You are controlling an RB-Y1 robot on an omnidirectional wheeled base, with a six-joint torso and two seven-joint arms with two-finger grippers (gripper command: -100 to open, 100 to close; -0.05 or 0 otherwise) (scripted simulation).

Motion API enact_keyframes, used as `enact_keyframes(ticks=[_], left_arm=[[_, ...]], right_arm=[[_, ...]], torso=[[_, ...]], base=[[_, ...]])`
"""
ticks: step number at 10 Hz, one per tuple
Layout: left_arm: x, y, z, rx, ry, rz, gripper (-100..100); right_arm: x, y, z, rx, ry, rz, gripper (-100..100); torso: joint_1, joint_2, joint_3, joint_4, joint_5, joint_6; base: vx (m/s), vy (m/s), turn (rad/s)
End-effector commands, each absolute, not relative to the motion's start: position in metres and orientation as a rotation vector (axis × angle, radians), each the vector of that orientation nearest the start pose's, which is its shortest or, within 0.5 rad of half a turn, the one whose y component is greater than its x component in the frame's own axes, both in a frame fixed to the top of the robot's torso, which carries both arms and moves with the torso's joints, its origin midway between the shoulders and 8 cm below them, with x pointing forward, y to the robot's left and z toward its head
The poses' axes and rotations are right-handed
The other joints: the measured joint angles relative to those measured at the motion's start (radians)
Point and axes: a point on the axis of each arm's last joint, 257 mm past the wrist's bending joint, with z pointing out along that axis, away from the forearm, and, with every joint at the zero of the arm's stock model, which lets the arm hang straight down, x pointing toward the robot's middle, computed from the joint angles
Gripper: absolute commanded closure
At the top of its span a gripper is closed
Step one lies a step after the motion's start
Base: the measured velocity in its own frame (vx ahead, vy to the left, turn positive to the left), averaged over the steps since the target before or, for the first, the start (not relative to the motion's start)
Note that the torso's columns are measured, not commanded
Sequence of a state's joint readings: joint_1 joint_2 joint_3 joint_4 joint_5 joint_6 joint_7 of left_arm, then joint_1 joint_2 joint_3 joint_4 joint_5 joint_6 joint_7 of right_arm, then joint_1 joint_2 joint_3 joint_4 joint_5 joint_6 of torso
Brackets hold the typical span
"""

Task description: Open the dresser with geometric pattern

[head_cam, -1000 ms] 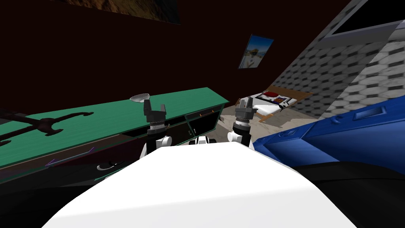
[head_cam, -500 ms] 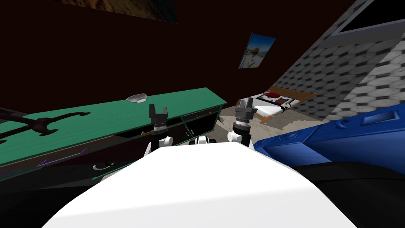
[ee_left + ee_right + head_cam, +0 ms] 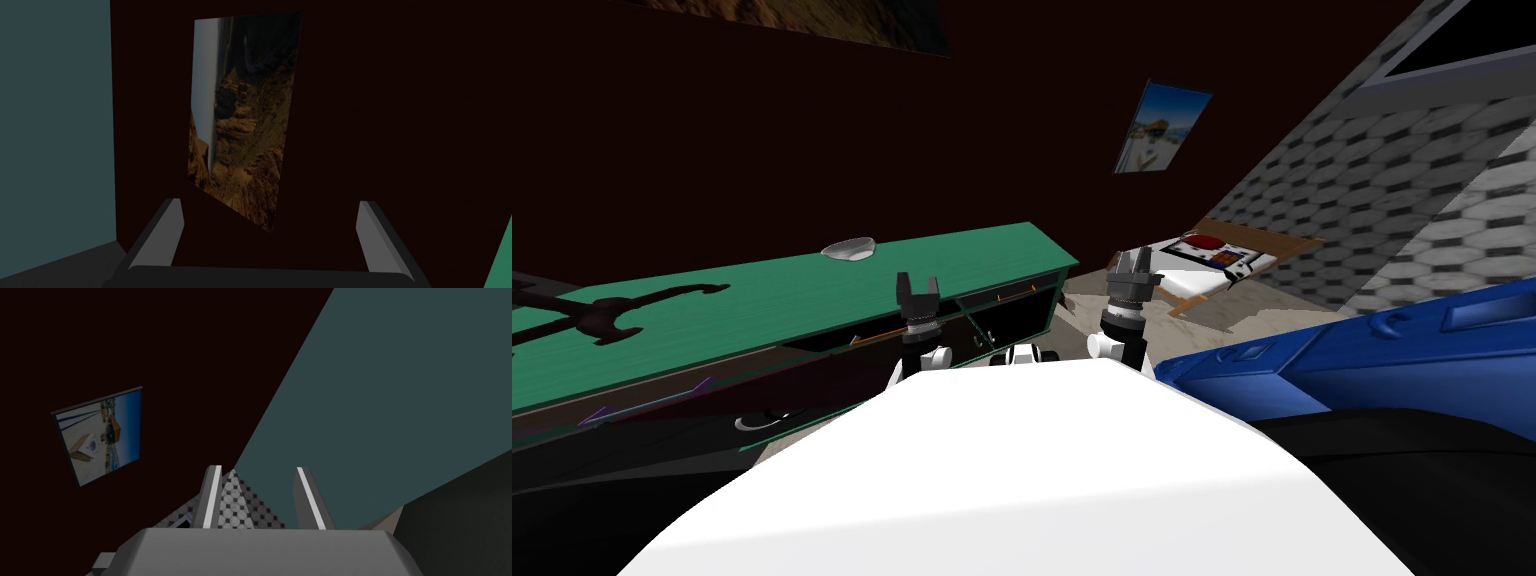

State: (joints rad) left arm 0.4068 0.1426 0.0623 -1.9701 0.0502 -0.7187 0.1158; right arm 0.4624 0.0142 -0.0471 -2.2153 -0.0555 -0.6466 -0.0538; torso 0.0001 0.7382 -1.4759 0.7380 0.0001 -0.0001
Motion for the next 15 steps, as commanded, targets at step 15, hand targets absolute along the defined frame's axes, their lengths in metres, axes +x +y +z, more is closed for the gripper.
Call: enact_keyframes(ticks=[15], left_arm=[[0.362, 0.328, -0.109, -0.675, 0.633, -1.391, -100]], right_arm=[[0.328, -0.298, 0.035, 0.618, 0.466, 1.374, 0]], torso=[[-0.009, -0.01, 0.0, -0.022, 0.016, 0.012]], base=[[0.025, -0.061, 0.027]])
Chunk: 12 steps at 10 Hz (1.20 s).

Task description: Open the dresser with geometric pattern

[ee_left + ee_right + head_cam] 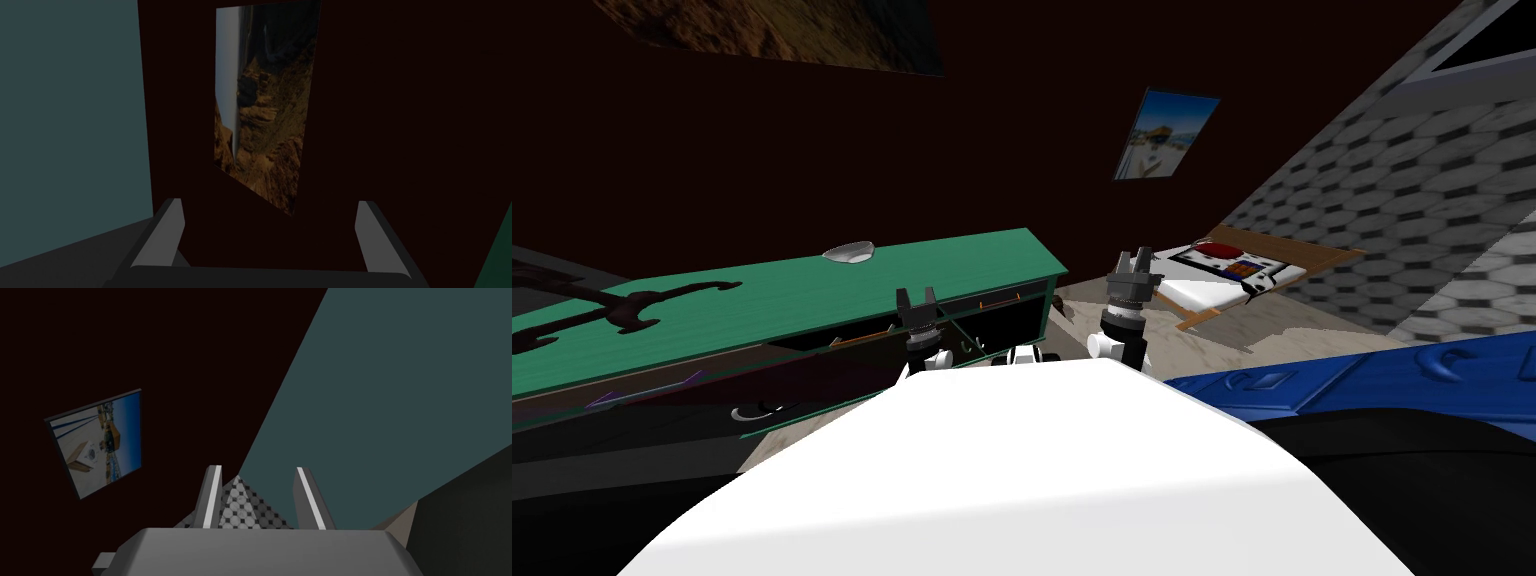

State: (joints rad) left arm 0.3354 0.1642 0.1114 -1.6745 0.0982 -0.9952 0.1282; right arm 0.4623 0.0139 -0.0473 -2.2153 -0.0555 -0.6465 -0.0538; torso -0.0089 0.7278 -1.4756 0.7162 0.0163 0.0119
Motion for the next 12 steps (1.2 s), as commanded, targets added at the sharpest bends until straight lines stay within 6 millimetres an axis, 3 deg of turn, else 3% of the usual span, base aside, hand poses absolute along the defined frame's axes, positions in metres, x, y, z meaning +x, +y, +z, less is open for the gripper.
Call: enact_keyframes(ticks=[1, 5, 6, 12], left_arm=[[0.362, 0.328, -0.109, -0.675, 0.633, -1.391, -100], [0.362, 0.328, -0.109, -0.675, 0.633, -1.391, -100], [0.355, 0.338, -0.097, -0.632, 0.586, -1.375, -100], [0.353, 0.338, -0.105, -0.647, 0.588, -1.369, -100]], right_arm=[[0.329, -0.298, 0.035, 0.618, 0.466, 1.374, 0], [0.329, -0.298, 0.035, 0.618, 0.466, 1.374, 0], [0.328, -0.298, 0.035, 0.618, 0.466, 1.374, 0], [0.328, -0.298, 0.035, 0.618, 0.466, 1.374, 0]], torso=[[-0.001, -0.001, 0.0, 0.0, 0.0, 0.0], [-0.001, -0.001, 0.0, -0.001, 0.0, -0.001], [0.0, -0.001, 0.0, -0.002, 0.001, -0.001], [-0.002, -0.002, -0.002, 0.001, -0.001, 0.0]], base=[[0.004, 0.006, -0.005], [-0.001, -0.001, 0.0], [0.026, -0.042, 0.044], [0.016, -0.022, 0.014]])
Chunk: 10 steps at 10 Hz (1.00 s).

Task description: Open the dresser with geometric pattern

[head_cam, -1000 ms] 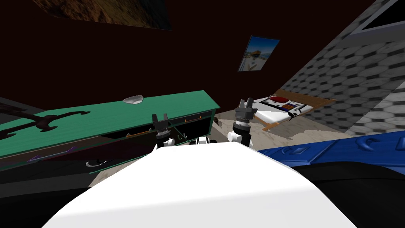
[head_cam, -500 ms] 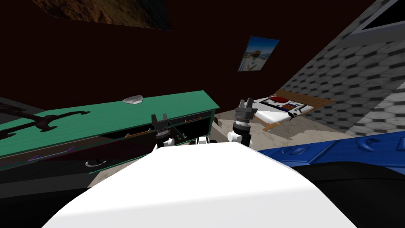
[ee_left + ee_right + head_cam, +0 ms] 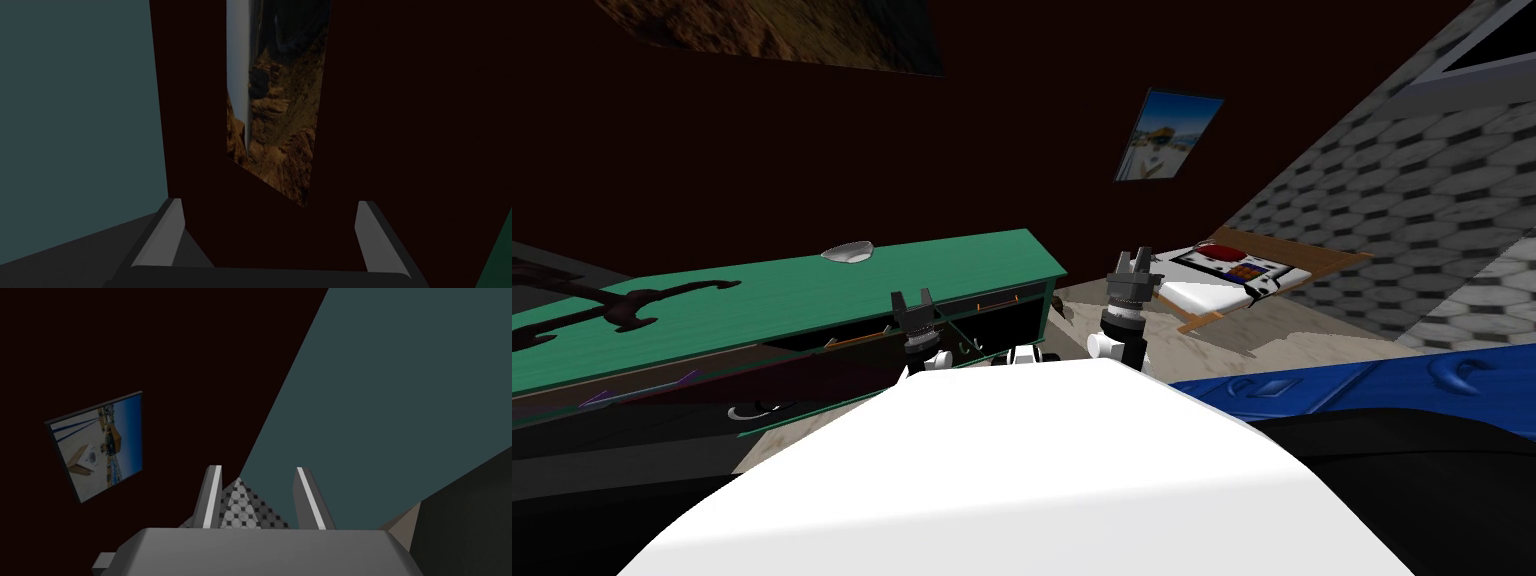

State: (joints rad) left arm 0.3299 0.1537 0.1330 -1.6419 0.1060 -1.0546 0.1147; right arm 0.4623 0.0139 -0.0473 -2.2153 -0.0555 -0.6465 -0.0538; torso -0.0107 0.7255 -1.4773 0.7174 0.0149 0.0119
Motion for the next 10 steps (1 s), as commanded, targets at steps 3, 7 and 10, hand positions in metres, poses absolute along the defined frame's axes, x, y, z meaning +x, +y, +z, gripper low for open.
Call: enact_keyframes(ticks=[3, 7, 10], left_arm=[[0.3529, 0.3385, -0.1054, -0.647, 0.588, -1.369, -100], [0.3529, 0.3385, -0.1054, -0.647, 0.588, -1.369, -100], [0.3481, 0.346, -0.0971, -0.613, 0.552, -1.35, -100]], right_arm=[[0.3285, -0.2979, 0.0353, 0.618, 0.466, 1.374, 0], [0.3285, -0.298, 0.0353, 0.618, 0.466, 1.374, 0], [0.3285, -0.2979, 0.0353, 0.618, 0.466, 1.374, 0]], torso=[[-0.001, 0.0, 0.0, 0.001, -0.001, 0.0], [0.001, -0.001, 0.0, -0.003, 0.003, 0.001], [0.001, 0.0, -0.002, 0.004, -0.004, -0.002]], base=[[-0.001, 0.006, -0.007], [0.0, -0.001, 0.002], [0.014, -0.029, 0.035]])
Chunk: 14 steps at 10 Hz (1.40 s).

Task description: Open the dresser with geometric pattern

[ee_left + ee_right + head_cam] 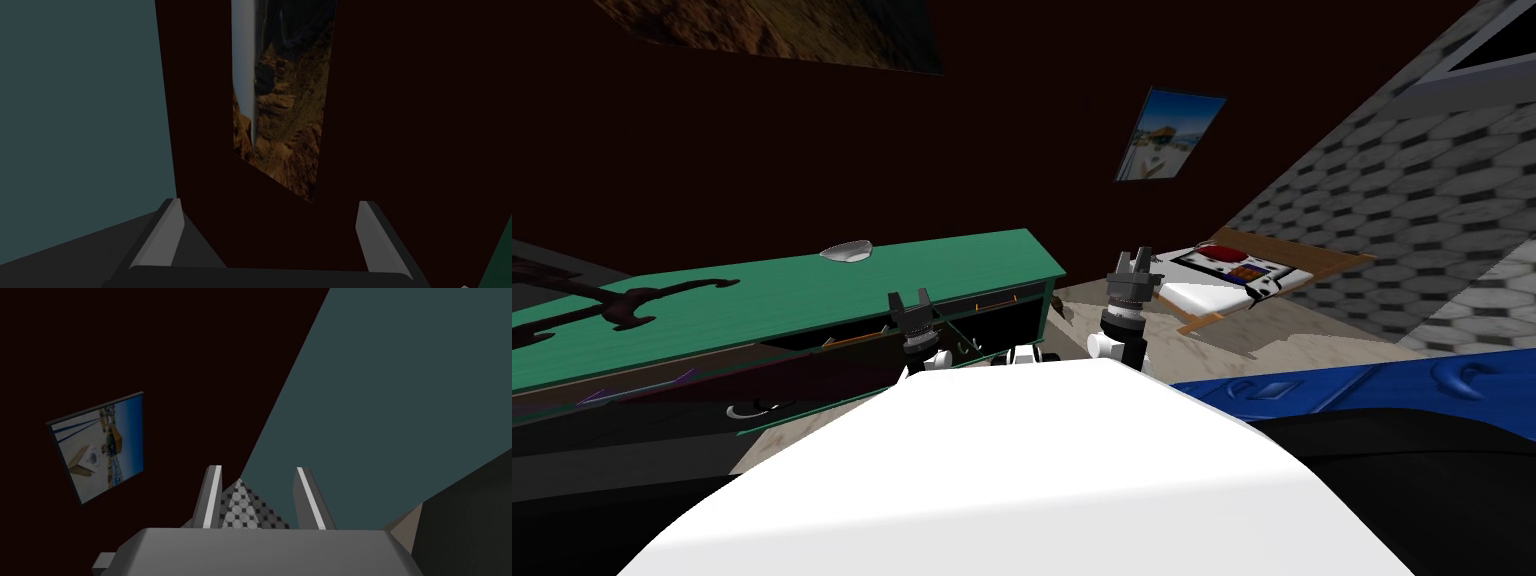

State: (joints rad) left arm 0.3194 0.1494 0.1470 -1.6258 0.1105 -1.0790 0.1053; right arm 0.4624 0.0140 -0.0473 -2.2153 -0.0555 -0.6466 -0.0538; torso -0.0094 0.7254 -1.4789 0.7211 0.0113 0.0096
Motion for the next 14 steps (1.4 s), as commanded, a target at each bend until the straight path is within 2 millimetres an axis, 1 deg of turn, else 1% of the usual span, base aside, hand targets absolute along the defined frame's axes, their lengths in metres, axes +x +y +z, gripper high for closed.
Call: enact_keyframes(ticks=[1, 5, 6, 14], left_arm=[[0.3475, 0.346, -0.1011, -0.621, 0.555, -1.348, -100], [0.3475, 0.346, -0.1011, -0.621, 0.555, -1.348, -100], [0.3469, 0.3459, -0.1052, -0.629, 0.557, -1.345, -100], [0.3469, 0.3459, -0.1052, -0.629, 0.557, -1.345, -100]], right_arm=[[0.3285, -0.2979, 0.0353, 0.618, 0.466, 1.374, 0], [0.3285, -0.2979, 0.0353, 0.618, 0.466, 1.374, 0], [0.3285, -0.2979, 0.0353, 0.618, 0.466, 1.374, 0], [0.3285, -0.2979, 0.0353, 0.618, 0.466, 1.374, 0]], torso=[[0.001, 0.0, 0.0, 0.001, 0.0, 0.002], [-0.001, 0.001, 0.002, -0.002, 0.002, 0.003], [-0.001, 0.0, 0.001, -0.001, 0.002, 0.003], [-0.004, -0.002, 0.001, -0.005, 0.004, 0.005]], base=[[0.018, -0.003, -0.009], [0.0, -0.003, -0.003], [0.012, -0.026, 0.0], [0.001, -0.001, 0.0]])
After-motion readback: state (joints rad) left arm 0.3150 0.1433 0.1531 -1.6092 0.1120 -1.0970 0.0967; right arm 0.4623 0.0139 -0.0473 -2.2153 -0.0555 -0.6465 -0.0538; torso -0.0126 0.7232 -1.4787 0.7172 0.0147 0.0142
